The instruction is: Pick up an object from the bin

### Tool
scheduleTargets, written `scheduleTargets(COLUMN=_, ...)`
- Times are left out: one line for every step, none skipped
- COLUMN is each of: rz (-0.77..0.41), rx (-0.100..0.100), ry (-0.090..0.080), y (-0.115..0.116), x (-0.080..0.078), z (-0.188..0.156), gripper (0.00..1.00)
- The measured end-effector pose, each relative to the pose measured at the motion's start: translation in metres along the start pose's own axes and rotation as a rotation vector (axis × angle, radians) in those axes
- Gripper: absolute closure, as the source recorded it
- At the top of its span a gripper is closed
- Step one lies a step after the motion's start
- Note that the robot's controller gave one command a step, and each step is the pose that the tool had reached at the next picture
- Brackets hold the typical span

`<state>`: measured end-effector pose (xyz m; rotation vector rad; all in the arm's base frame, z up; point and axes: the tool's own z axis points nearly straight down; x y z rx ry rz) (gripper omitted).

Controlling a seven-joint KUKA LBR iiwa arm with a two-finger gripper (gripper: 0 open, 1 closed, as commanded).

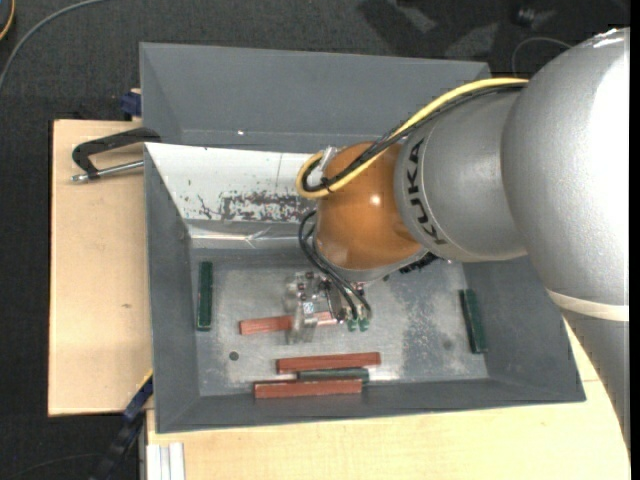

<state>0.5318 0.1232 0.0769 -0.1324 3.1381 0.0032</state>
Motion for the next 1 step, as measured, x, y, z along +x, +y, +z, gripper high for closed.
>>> scheduleTargets(rz=-0.065, rx=0.000, ry=-0.014, y=0.0026, x=0.0033, z=-0.1617, gripper=1.00)
